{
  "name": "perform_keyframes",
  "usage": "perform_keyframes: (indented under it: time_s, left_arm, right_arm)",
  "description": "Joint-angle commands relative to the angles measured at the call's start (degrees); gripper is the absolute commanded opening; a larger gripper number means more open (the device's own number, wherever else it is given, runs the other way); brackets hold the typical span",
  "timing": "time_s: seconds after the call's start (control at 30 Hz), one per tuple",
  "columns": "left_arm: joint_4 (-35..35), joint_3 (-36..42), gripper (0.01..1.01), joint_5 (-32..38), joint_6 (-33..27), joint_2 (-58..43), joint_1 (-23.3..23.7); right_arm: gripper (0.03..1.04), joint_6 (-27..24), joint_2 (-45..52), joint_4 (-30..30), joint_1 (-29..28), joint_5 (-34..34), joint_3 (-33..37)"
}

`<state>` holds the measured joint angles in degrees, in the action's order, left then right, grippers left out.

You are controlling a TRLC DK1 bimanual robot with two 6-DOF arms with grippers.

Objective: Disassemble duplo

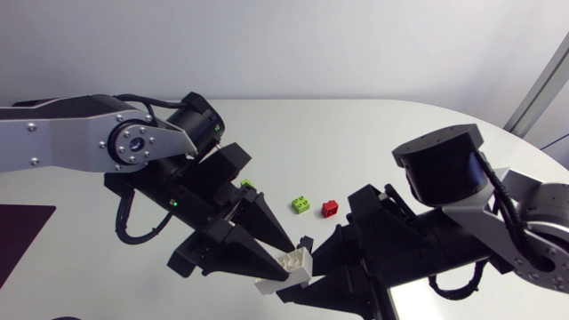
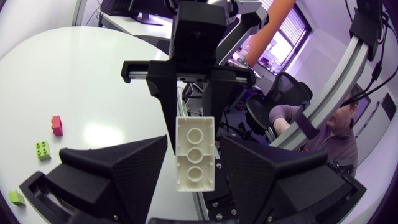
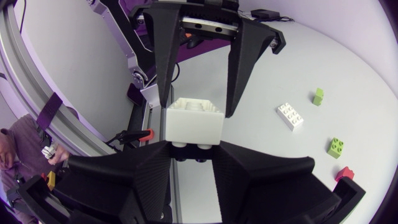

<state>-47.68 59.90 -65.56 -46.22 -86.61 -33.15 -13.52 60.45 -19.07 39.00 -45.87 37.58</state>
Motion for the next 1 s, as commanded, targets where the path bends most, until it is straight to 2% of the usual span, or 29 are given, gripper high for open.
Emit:
perform_keyframes:
  time_s: [0.0, 0.17, 0.4, 0.77, 0.97]
  left_arm:
    - [-0.66, 0.04, 0.52, 0.17, -1.86, -1.99, -0.96]
    - [-0.57, 1.01, 0.267, 0.35, -1.77, -2.43, -1.31]
    - [-0.92, 1.71, 0.241, 0.26, -1.51, -2.16, -1.22]
    - [-2.94, 5.76, 0.239, -0.18, -1.86, -2.51, 0.27]
    - [-2.77, 9.01, 0.241, 1.58, -2.39, -3.83, 1.24]
  right_arm:
    - [0.24, 0.16, -0.5, -0.71, -0.16, 0.16, -0.14]
    - [0.24, 0.25, -0.94, -0.71, -0.16, 0.16, -0.14]
    - [0.24, -0.28, -1.47, -0.62, 2.48, 2.1, -1.55]
    - [0.24, -1.51, -2.0, -0.53, 2.39, 3.59, -2.51]
    - [0.24, -4.94, 0.29, -1.58, -3.58, 3.42, 0.21]
